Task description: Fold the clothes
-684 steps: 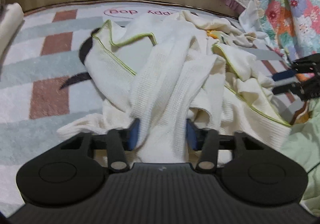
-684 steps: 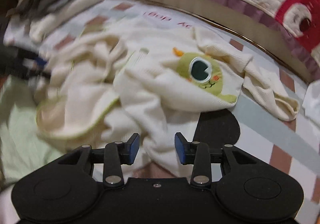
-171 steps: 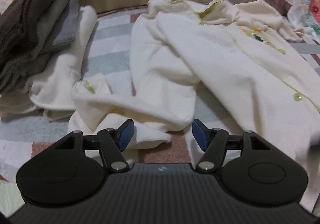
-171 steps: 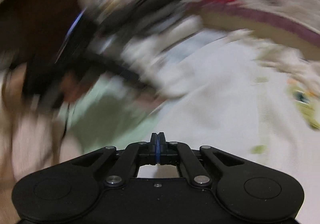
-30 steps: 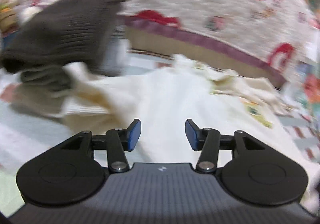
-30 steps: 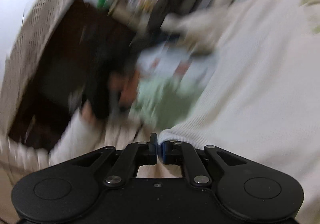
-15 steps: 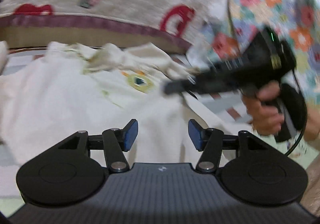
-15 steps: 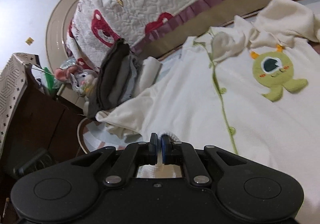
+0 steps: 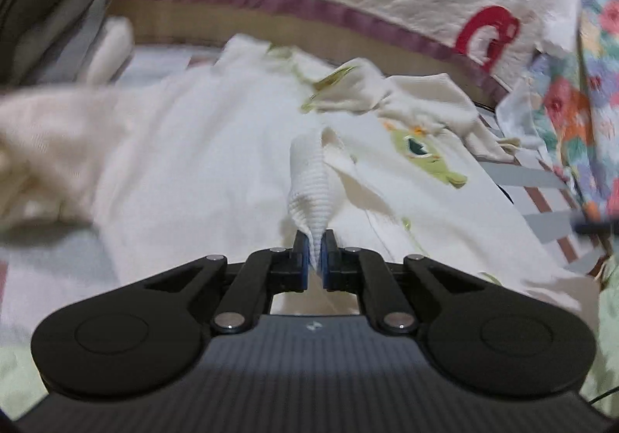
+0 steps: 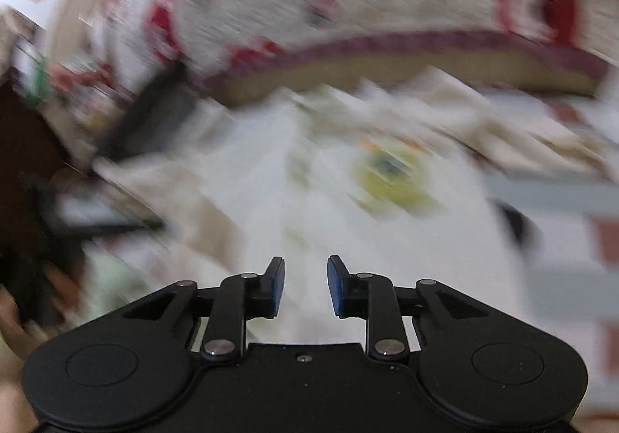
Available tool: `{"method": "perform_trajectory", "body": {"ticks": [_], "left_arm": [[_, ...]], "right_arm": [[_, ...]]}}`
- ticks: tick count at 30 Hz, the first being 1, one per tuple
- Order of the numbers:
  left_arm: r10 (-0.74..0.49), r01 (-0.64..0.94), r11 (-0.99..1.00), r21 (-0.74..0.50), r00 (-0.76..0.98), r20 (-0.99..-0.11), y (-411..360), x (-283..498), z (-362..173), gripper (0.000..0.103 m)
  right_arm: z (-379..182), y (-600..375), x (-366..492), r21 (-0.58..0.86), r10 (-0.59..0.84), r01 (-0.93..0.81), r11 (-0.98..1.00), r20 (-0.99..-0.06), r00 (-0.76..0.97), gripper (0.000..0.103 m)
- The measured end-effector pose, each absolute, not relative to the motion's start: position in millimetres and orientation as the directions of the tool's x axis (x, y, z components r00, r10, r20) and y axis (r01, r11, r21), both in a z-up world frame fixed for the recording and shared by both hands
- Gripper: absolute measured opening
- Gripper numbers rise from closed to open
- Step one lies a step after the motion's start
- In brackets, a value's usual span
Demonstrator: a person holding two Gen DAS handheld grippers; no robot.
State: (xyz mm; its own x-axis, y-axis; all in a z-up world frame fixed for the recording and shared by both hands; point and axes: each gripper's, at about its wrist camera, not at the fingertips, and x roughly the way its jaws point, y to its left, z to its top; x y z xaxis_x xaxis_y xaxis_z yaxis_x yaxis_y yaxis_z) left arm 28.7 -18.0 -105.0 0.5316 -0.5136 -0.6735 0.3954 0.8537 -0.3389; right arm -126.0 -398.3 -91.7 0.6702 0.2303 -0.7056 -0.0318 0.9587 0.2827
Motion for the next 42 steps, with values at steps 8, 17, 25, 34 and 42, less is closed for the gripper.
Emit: {"method": "perform_trajectory", "body": {"ticks": [8,17,25,34,42], "left_arm": [[-0.571,0.381,0.82,-0.428,0.493,-0.656,-22.1,38.6,-112.9,0.006],[-0.563,0.367,0.826,-0.427,0.508,-0.652,-16.3,34.8,-118.0,0.006],[-0.575,0.368,0.818,-0.443,0.522,-0.629,-11.4,35.5,-115.5,0.006],[-0.554,0.332,0.832,-0.444,0.464,-0.691,-14.4,41.1,-133.2,0.006],[-0.637,0.323,0.769,-0.551,0.455,-0.622,-2.7,43.8,-128.4,0.005]], "right_arm": [[-120.3,-422.0,-191.8,0.336,0.245,0.048,0.941,-0.77,0.589,0.045],[-143.2,-312.4,-87.0,0.682,0.683,-0.186,0.707,-0.59,0.43,0.057],[-139.4,-328.8,-22.2,0.696,0.577,-0.044,0.717,-0.557,0.597,0.008],[-128.6,-349.1,12.4,0.386,0.27,0.047,0.921,-0.722,0.637,0.012],[-111.3,-347.5,-15.6,0.255,0.155,0.034,0.966,-0.681,0.716,0.044]]}}
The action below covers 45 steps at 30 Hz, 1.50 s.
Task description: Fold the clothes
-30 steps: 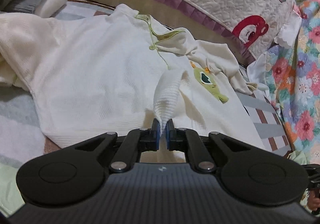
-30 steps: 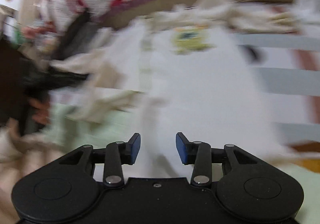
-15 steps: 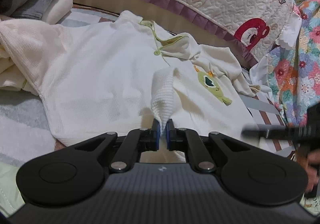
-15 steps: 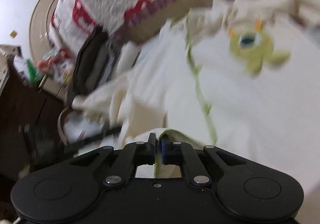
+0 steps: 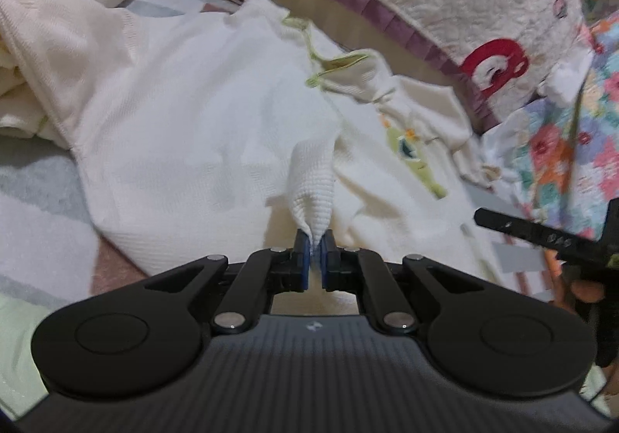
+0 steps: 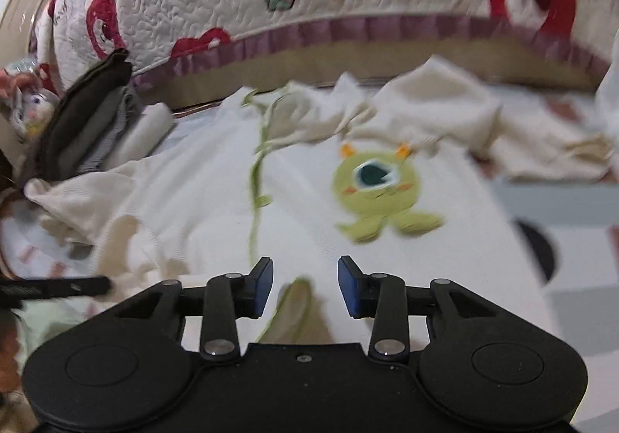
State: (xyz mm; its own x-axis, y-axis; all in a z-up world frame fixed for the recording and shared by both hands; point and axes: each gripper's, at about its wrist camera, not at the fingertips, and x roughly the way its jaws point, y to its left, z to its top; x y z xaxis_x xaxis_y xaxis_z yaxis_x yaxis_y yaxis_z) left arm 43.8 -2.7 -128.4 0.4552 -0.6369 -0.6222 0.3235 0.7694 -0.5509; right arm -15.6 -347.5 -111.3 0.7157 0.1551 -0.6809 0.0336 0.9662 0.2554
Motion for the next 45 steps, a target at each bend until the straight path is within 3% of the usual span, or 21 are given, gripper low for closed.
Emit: {"method": "perform_trajectory", "body": {"ticks": [5,7,11,18,24,28,29,30,32,37,41,44,45], "left_arm": [[-0.742,0.338,0.667,-0.664,0.381,-0.551,-0.4,37.4,-122.3,0.004],[-0.785,0.339,0.613,-0.713,0.358,-0.505,3.6,29.7,-116.1,0.003],[-0.841,0.345,0.527,-0.777,0.342,-0.419,19.4,4.8,-99.0,0.003],[-0.809,0.394,0.581,-0.712,0.379,-0.45,36.5,-43.4,-72.9,0.003],[-0.794,0.372,0.6,-0.709,0.384,-0.47,44.6,-67.4,-74.6,0.003],[-0.773,0.343,0.625,-0.702,0.4,-0.493,48.5,-72.4,-75.7,0.002],[-0.766,0.333,0.632,-0.7,0.405,-0.499,49.4,-72.5,-75.9,0.002],[-0.76,0.323,0.639,-0.698,0.409,-0.505,50.3,-72.7,-76.2,0.003],[-0.739,0.311,0.665,-0.679,0.408,-0.537,50.2,-74.7,-73.6,0.002],[-0.673,0.264,0.74,-0.619,0.317,-0.669,52.7,-91.7,-73.4,0.002],[-0.631,0.229,0.774,-0.59,0.209,-0.747,52.0,-96.7,-96.4,0.003],[-0.606,0.244,0.791,-0.561,0.192,-0.772,48.5,-98.1,-97.0,0.004],[-0.599,0.258,0.796,-0.548,0.204,-0.774,47.6,-99.0,-93.0,0.006]], "right_arm": [[-89.9,-325.4,-39.0,0.358,0.495,-0.343,0.868,-0.599,0.629,0.035],[-91.2,-308.2,-47.7,0.35,0.553,-0.432,0.831,-0.61,0.568,0.035],[-100.4,-283.6,-57.8,0.294,0.568,-0.527,0.797,-0.659,0.492,0.038],[-111.7,-261.4,-58.5,0.114,0.46,-0.605,0.788,-0.762,0.456,0.047],[-120.8,-261.2,-41.0,0.157,0.516,-0.644,0.749,-0.747,0.419,0.057],[-125.6,-249.5,-24.8,0.271,0.606,-0.666,0.695,-0.72,0.339,0.061],[-128.2,-245.2,-23.4,0.297,0.623,-0.671,0.679,-0.717,0.313,0.059],[-130.6,-241.3,-24.9,0.314,0.631,-0.67,0.672,-0.717,0.296,0.041],[-131.6,-239.2,-33.9,0.378,0.657,-0.644,0.665,-0.707,0.263,0.024],[-135.4,-238.3,-74.0,0.633,0.797,-0.536,0.559,-0.588,0.137,0.023],[-156.6,-218.2,-87.2,0.635,0.774,-0.512,0.579,-0.626,0.098,0.022],[-167.2,-208.3,-90.5,0.696,0.804,-0.482,0.533,-0.594,0.031,0.008],[-167.1,-202.3,-94.7,0.695,0.804,-0.494,0.522,-0.595,0.012,0.008]]}}
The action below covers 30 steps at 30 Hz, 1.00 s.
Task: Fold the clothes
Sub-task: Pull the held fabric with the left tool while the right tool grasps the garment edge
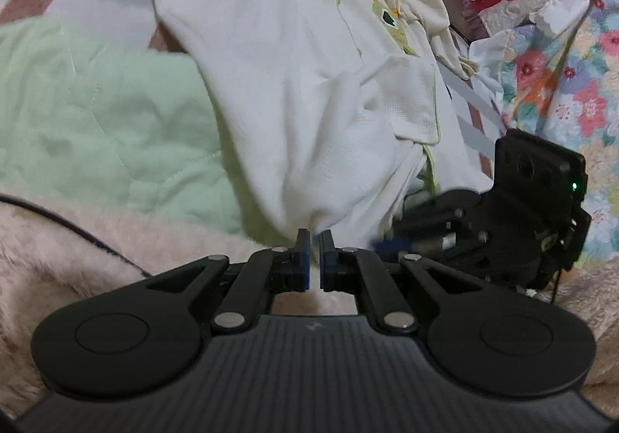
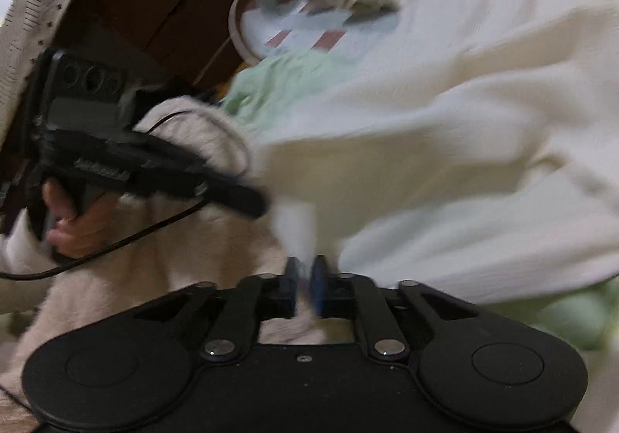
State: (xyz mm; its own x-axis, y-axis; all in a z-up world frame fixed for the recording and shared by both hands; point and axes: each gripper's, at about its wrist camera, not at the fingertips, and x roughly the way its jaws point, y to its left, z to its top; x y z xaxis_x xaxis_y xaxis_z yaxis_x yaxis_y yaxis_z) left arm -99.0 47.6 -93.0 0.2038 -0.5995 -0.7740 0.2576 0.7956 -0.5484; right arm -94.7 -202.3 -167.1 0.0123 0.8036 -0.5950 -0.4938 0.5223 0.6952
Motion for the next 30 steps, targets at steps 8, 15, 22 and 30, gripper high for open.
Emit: {"method": "perform_trajectory", "body": {"ticks": [8,15,22,30], "left_arm": [[-0.551,0.528,0.77,-0.358,0.269,-0.79,10.4,-100.8,-64.8,0.036],[-0.557,0.518,0.738,-0.432,0.107,-0.824,-29.0,-77.2,-92.0,0.044],[-0.503,0.596,0.733,-0.33,0.148,-0.851,-27.6,-82.4,-88.1,0.012],[-0.566,0.578,0.685,-0.444,0.039,-0.823,12.9,-94.4,-65.0,0.002]], "right_arm": [[-154.0,-187.3,-111.3,0.647,0.793,-0.574,0.502,-0.609,0.007,0.008],[-137.7,-199.6,-115.6,0.683,0.845,-0.592,0.429,-0.534,-0.005,0.008],[-127.5,-224.9,-108.7,0.785,0.92,-0.526,0.328,-0.391,-0.01,0.008],[-118.8,-202.1,-108.2,0.794,0.918,-0.557,0.244,-0.374,-0.13,0.008]]}}
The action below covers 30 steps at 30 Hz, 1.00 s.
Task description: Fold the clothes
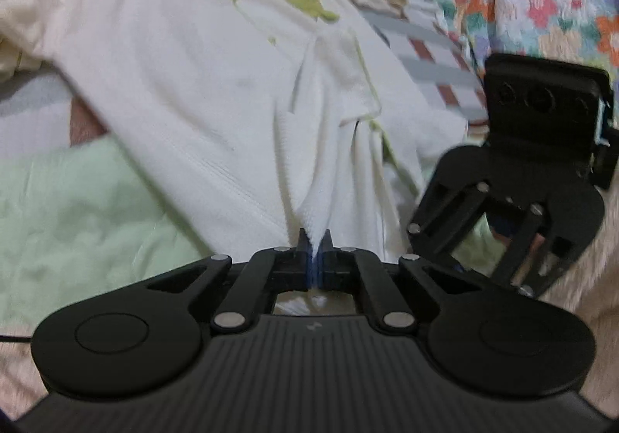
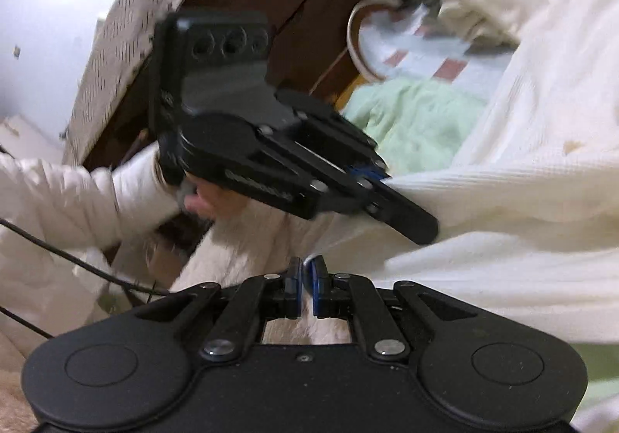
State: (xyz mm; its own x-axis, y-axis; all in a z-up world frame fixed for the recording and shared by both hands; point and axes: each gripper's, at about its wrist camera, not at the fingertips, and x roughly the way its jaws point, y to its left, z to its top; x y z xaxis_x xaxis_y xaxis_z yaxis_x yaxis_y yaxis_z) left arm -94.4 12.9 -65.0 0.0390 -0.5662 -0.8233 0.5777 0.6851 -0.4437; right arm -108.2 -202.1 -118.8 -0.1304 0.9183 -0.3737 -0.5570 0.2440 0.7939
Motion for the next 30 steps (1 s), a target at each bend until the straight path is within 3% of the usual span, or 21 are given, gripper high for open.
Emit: {"method": "perform_trajectory", "body": {"ticks": [4,7,8,9,12,15,18,20,21,22,23,28,30], "left_arm": [[-0.458,0.577,0.738,-0.35,0.048,-0.887,13.8,-107.2,-93.1,0.002],[-0.467,0.563,0.745,-0.358,0.057,-0.883,18.1,-108.3,-96.0,0.002],[-0.471,0.559,0.746,-0.362,0.06,-0.88,19.6,-108.6,-96.2,0.002],[-0.476,0.557,0.746,-0.366,0.061,-0.878,20.6,-108.4,-95.8,0.002],[-0.479,0.562,0.741,-0.367,0.06,-0.876,20.9,-108.3,-94.5,0.002],[-0.472,0.582,0.735,-0.349,0.07,-0.879,16.0,-109.6,-93.1,0.002],[-0.473,0.596,0.728,-0.338,0.082,-0.877,11.7,-110.7,-87.9,0.002],[-0.476,0.606,0.726,-0.326,0.1,-0.874,13.3,-107.7,-78.2,0.002],[-0.474,0.618,0.723,-0.309,0.119,-0.872,15.9,-105.6,-70.5,0.002],[-0.472,0.632,0.72,-0.287,0.142,-0.87,18.8,-104.2,-62.7,0.002],[-0.471,0.643,0.718,-0.267,0.166,-0.866,22.1,-102.8,-54.7,0.002],[-0.496,0.652,0.692,-0.311,0.115,-0.861,26.3,-111.1,-42.3,0.002],[-0.447,0.65,0.702,-0.289,0.087,-0.89,22.5,-122.3,-52.5,0.002]], "right_arm": [[-133.4,-195.7,-107.9,0.754,0.867,-0.555,0.351,-0.485,-0.11,0.014],[-121.5,-226.7,-106.7,0.695,0.853,-0.561,0.45,-0.52,0.039,0.021],[-115.0,-242.0,-107.4,0.662,0.837,-0.558,0.5,-0.536,0.113,0.033],[-108.0,-259.4,-108.5,0.618,0.806,-0.548,0.564,-0.556,0.203,0.035],[-98.2,-298.4,-106.5,0.526,0.699,-0.465,0.712,-0.591,0.403,0.036],[-99.2,-320.0,-101.4,0.417,0.536,-0.337,0.844,-0.644,0.546,0.044],[-114.5,-320.9,-92.7,0.36,0.443,-0.258,0.896,-0.7,0.561,0.046],[-127.4,-323.5,-86.3,0.411,0.462,-0.222,0.884,-0.697,0.549,0.046],[-131.6,-328.4,-84.9,0.457,0.489,-0.207,0.865,-0.679,0.547,0.041],[-132.2,-336.8,-86.0,0.518,0.534,-0.202,0.831,-0.642,0.55,0.03],[-131.0,-346.1,-88.0,0.582,0.582,-0.203,0.787,-0.595,0.554,0.006],[-116.0,-379.6,-107.4,0.832,0.749,-0.183,0.523,-0.347,0.565,0.006],[-118.7,-382.8,-116.4,0.85,0.751,-0.117,0.514,-0.379,0.54,0.006]]}}
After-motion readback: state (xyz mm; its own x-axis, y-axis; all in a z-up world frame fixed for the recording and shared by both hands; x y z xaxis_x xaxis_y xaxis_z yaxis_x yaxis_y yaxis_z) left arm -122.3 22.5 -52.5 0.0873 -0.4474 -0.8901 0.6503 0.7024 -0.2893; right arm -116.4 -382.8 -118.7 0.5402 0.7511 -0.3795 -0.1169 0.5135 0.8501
